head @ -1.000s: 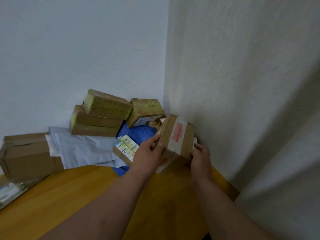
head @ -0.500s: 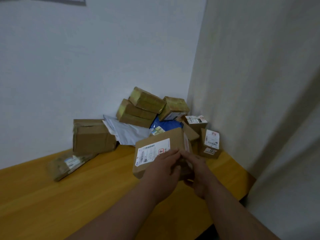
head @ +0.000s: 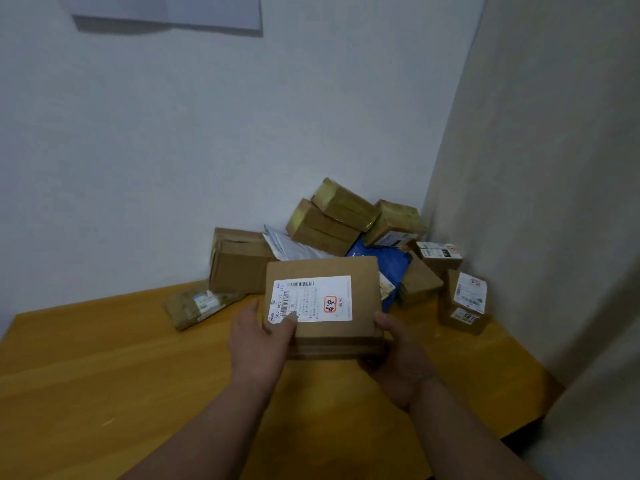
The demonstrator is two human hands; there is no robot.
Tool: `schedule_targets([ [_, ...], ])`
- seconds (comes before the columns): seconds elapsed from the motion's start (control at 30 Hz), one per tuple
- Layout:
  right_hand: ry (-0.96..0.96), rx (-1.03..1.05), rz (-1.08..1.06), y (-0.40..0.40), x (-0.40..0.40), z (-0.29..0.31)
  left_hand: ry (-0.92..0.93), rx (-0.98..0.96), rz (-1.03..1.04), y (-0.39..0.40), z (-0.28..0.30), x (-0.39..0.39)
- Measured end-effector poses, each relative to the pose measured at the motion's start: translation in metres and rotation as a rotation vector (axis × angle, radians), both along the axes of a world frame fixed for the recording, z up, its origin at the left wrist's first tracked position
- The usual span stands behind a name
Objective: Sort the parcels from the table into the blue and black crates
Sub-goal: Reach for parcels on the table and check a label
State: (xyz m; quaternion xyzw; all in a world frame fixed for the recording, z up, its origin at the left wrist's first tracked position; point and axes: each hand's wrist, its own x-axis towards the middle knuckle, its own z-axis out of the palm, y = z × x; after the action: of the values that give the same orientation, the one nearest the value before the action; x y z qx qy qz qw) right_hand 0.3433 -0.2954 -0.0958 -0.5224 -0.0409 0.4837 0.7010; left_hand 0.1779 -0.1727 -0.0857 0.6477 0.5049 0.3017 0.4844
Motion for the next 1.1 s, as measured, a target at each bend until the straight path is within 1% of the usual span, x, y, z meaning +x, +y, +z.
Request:
schedule_targets([
  [0.03,0.006,0.001,0.016,0.000,0.000,-0.001,-0.150,-0.213,-0.010,0.000,0.002,-0.002],
  [0.07,0.014,0.000,0.034,0.000,-0.001,-0.002,-0.260,-0.409,-0.017,-0.002,0.003,-0.003],
  [0.1,0.025,-0.008,0.053,-0.001,-0.001,-0.004,-0.315,-0.529,-0.016,-0.004,0.003,-0.004],
  [0.13,0.037,-0.018,0.076,-0.003,0.001,-0.006,-0.334,-0.574,-0.011,-0.004,0.001,-0.004],
  [0.23,0.024,-0.061,0.187,-0.014,0.008,-0.012,-0.390,-0.565,0.036,-0.007,-0.004,-0.004],
  [0.3,-0.017,-0.100,0.262,-0.020,0.013,-0.013,-0.401,-0.513,0.061,-0.011,-0.004,-0.003],
  [0.4,-0.056,-0.136,0.319,-0.025,0.018,-0.013,-0.383,-0.424,0.077,-0.015,-0.001,-0.001],
  [0.47,-0.077,-0.136,0.326,-0.024,0.018,-0.013,-0.354,-0.381,0.070,-0.015,0.000,-0.003],
  [0.57,-0.102,-0.103,0.269,-0.019,0.015,-0.015,-0.294,-0.322,0.052,-0.013,0.002,-0.012],
  [0.67,-0.063,-0.099,0.219,-0.012,0.008,-0.016,-0.284,-0.273,0.062,-0.010,0.005,-0.030],
  [0.77,0.018,-0.093,0.319,-0.004,-0.011,-0.017,-0.334,-0.235,0.139,-0.007,0.005,-0.053],
  [0.87,0.060,-0.091,0.433,0.009,-0.044,-0.020,-0.440,-0.275,0.275,0.000,0.002,-0.086],
  [0.97,0.076,-0.111,0.460,0.029,-0.091,-0.021,-0.447,-0.370,0.370,0.010,-0.002,-0.130],
  [1.03,0.058,-0.128,0.446,0.047,-0.128,-0.021,-0.407,-0.432,0.364,0.017,-0.007,-0.165],
  [1.1,0.066,-0.108,0.446,0.067,-0.171,-0.022,-0.367,-0.490,0.312,0.023,-0.011,-0.205],
])
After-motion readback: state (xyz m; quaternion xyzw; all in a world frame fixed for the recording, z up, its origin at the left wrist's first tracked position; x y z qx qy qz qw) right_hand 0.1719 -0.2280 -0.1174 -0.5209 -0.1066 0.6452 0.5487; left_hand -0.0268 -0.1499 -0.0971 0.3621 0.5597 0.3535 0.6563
